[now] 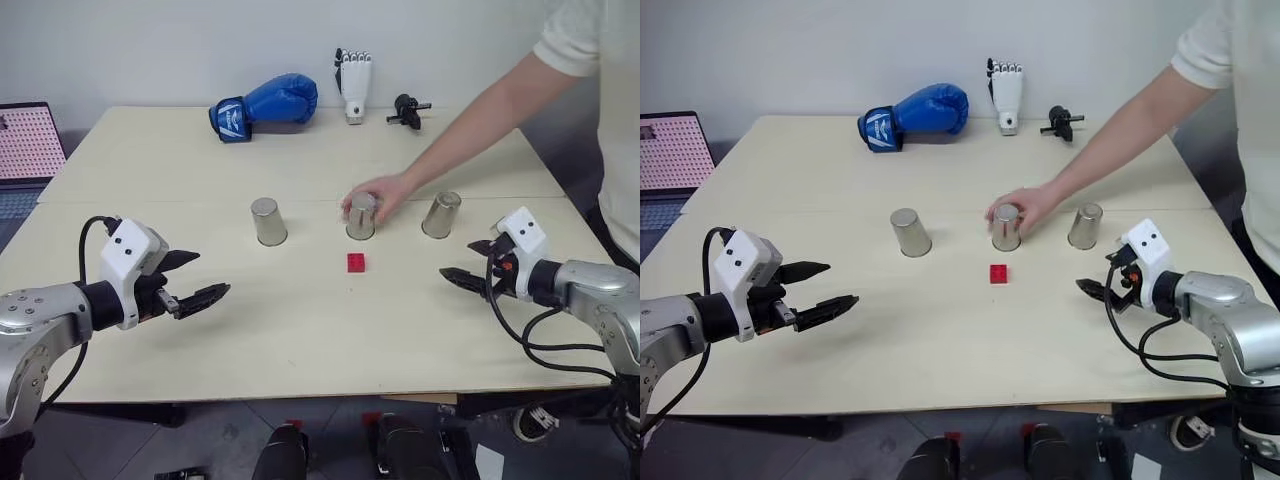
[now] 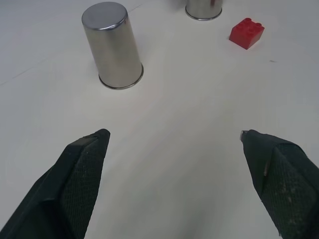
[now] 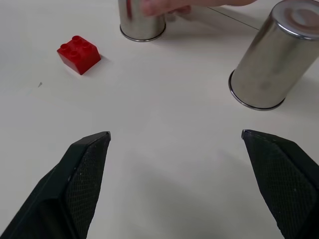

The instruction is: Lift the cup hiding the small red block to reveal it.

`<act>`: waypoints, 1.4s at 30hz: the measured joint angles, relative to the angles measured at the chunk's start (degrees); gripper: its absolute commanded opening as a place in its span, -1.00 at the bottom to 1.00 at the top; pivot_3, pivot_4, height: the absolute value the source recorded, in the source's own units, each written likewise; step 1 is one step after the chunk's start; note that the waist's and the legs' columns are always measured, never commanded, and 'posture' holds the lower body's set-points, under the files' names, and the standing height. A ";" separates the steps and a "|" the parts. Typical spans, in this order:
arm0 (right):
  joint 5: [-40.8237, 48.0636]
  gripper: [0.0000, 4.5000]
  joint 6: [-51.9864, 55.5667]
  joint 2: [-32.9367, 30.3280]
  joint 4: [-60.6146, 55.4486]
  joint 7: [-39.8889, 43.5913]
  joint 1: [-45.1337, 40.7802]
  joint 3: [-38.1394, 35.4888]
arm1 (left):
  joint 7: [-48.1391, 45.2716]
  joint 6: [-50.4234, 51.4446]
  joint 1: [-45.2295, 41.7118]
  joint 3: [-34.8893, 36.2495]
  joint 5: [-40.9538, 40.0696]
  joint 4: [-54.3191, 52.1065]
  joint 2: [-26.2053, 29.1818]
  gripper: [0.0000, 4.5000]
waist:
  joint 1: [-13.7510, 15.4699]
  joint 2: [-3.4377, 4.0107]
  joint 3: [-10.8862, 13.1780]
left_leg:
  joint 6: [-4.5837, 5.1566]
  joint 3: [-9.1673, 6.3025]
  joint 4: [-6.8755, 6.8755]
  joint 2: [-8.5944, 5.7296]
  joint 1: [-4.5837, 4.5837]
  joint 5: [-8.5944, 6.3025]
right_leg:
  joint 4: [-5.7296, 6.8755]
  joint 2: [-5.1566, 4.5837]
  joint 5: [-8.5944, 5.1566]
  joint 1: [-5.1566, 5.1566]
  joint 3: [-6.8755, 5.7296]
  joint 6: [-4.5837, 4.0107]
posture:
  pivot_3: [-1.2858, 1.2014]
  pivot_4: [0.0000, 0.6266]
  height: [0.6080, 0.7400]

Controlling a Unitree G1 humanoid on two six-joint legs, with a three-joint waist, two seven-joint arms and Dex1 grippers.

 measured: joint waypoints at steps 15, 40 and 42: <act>-0.19 1.00 0.00 -0.01 0.11 -0.02 -0.10 0.01 | -0.07 -0.01 -0.10 0.00 0.76 0.01 0.00 1.00 | 0.69 -0.01 0.00 | 0.01 0.85 -0.02 0.09 0.22 -0.01 | -0.02 0.10 0.06 -0.09 0.84 0.11 | 0.03 -0.52 1.00; -1.23 1.00 -0.18 0.33 0.18 -0.21 -0.24 0.02 | -0.24 -0.01 -0.32 0.00 0.92 0.28 0.09 1.00 | 0.90 0.16 0.07 | 0.00 -0.45 -0.03 -0.33 -0.42 0.28 | 0.02 -0.30 -0.11 -0.09 -0.42 0.05 | 0.03 -0.52 1.00; -1.23 1.00 -0.18 0.33 0.28 -0.20 -0.43 0.02 | -0.26 -0.06 -0.32 0.00 1.02 0.31 0.09 1.00 | 0.90 0.16 0.07 | 0.00 -0.45 -0.02 -0.33 -0.41 0.28 | 0.02 -0.30 -0.11 -0.09 -0.41 0.05 | 0.03 -0.52 1.00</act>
